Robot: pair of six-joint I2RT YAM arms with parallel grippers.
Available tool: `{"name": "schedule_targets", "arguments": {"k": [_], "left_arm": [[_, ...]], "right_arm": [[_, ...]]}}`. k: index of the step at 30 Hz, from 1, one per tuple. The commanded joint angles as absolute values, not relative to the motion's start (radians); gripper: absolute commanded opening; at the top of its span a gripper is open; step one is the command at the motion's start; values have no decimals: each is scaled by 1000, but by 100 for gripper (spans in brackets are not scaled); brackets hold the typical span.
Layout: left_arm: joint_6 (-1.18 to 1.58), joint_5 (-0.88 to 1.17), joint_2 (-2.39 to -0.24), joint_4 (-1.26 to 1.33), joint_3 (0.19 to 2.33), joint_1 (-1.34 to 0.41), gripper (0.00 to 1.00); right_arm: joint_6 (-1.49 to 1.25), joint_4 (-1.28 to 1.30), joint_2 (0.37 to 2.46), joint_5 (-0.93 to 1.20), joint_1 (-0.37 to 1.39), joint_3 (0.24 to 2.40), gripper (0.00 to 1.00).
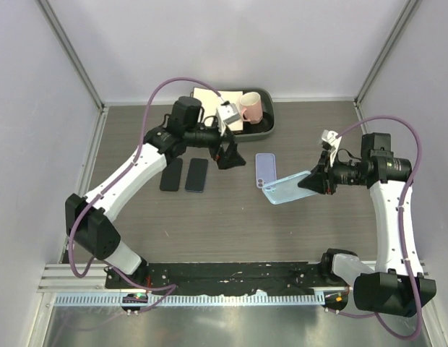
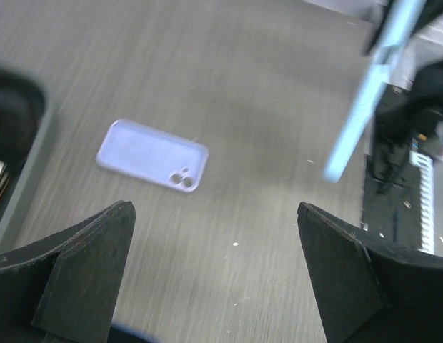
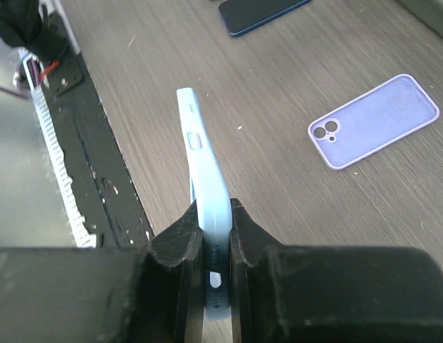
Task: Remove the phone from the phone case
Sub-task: Place the phone case at the center of the board.
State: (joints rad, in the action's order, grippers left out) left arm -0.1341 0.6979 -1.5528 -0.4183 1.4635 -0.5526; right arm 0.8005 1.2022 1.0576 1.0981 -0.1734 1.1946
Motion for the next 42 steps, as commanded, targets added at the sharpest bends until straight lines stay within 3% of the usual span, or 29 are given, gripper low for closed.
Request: {"name": "schedule_targets", "arguments": {"k": [1, 5, 9, 23, 26, 29, 30, 38, 39, 41, 42], "left_arm": [[-261, 897, -1578, -498, 1531, -644, 100], [-297, 962, -1621, -589, 1568, -724, 100], [-330, 896, -1652, -606, 1560, -814, 100], [-301, 847, -1744, -612, 1634, -916, 100], [-287, 839, -1766, -603, 1638, -936, 88], [-278, 838, -1779, -601, 1646, -945, 55], [-272, 838, -1782, -600, 1646, -945, 40], [-221, 787, -1784, -555, 1641, -945, 15], [-218, 781, -1787, -551, 1640, -945, 0], [-207, 773, -1786, -543, 1631, -945, 0], [-199, 750, -1779, -520, 1606, -945, 0]], "right_arm": [[1055, 1467, 1057, 1128, -141, 1210, 1], [1035, 1439, 1049, 1118, -117, 1201, 1], [1037, 1447, 1045, 1121, -86, 1206, 1], [887, 1298, 1006, 1092, -38, 1157, 1], [847, 1263, 1006, 1086, -37, 1151, 1], [818, 1232, 1005, 1080, -35, 1144, 1], [812, 1217, 1002, 1077, -35, 1141, 1], [796, 1192, 1009, 1057, -26, 1121, 1], [795, 1192, 1011, 1058, -25, 1121, 2], [785, 1186, 1009, 1058, -25, 1126, 16], [757, 1166, 1006, 1051, -25, 1127, 29]]}}
